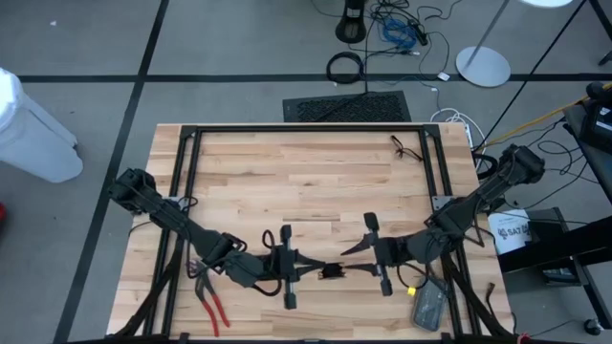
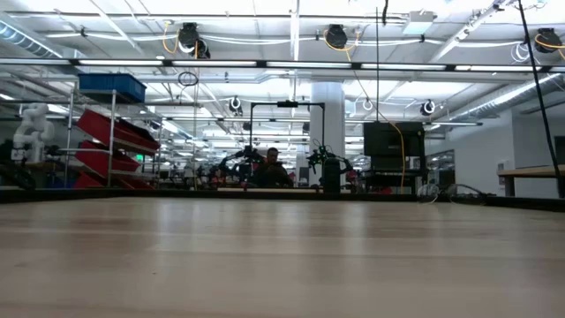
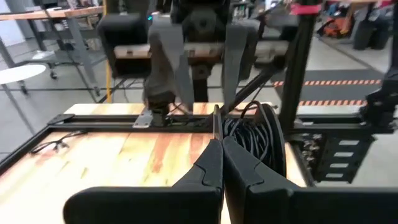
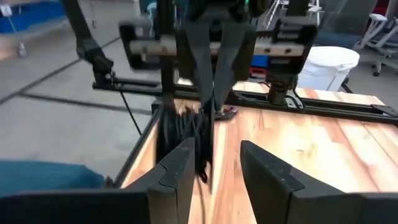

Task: Coil cords
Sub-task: Uncoil the black wire from the black spool

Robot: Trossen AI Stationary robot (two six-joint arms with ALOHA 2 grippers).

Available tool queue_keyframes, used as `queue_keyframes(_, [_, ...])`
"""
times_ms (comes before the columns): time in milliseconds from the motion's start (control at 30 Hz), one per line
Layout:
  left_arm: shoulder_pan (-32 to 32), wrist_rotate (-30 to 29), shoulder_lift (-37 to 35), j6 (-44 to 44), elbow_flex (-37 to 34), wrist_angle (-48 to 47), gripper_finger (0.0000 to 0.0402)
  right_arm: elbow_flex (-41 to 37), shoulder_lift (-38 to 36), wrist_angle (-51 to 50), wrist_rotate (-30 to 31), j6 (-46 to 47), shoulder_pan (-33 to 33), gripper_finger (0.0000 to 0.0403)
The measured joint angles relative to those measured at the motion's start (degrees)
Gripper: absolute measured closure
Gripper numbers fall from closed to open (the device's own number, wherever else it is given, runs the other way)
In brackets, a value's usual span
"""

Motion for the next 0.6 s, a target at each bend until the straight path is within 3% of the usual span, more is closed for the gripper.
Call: queue_keyframes(600, [-0.1, 1.8, 0.0, 0.4, 0.0, 0.3, 0.0401, 0.0, 3.8, 5.1, -0.7, -0.5, -0.9, 0.0270])
